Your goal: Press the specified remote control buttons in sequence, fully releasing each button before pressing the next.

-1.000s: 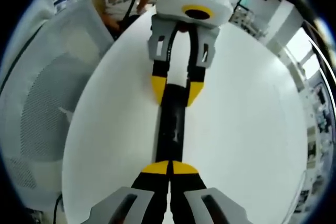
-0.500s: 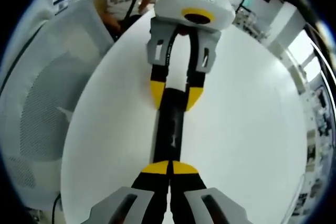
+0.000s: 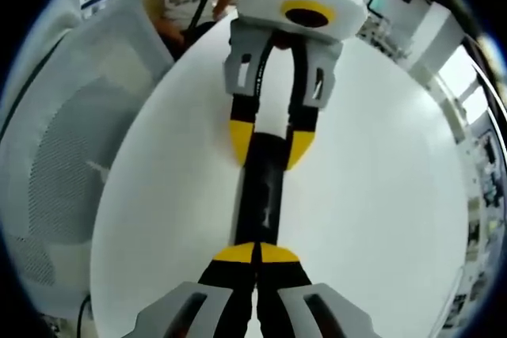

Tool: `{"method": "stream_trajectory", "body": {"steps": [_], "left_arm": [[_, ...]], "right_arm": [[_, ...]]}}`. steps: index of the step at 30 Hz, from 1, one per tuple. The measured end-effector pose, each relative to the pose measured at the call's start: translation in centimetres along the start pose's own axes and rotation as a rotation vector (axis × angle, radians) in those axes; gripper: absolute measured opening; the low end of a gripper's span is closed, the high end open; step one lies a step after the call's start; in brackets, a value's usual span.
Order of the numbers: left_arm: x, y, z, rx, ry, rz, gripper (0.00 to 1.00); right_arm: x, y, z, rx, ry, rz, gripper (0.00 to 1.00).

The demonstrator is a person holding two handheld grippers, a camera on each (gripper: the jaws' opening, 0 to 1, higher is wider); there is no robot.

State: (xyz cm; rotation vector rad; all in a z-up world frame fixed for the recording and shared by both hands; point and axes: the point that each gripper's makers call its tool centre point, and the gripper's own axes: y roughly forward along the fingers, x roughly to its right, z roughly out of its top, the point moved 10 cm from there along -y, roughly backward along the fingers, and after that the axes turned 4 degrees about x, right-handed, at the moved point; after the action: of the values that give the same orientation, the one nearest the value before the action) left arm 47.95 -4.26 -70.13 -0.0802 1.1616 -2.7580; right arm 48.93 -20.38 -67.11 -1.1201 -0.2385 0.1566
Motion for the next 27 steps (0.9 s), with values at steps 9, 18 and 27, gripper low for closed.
{"method": "stream_trajectory", "body": {"steps": [9,18,27], "left_arm": [[-0.07,-0.02,-0.03,0.001,0.000,0.000,0.24],[-0.06,-0.04,-0.05,0.001,0.001,0.000,0.24],[-0.01,-0.05,-0.06,0.002,0.003,0.001,0.24]], "right_arm": [[0.00,0.52,0.07,0.005,0.000,0.012,0.00],[0.06,0.78,0.04,0.010,0.001,0.020,0.00],[0.15,0.89,-0.02,0.009,0.021,0.030,0.00]]}}
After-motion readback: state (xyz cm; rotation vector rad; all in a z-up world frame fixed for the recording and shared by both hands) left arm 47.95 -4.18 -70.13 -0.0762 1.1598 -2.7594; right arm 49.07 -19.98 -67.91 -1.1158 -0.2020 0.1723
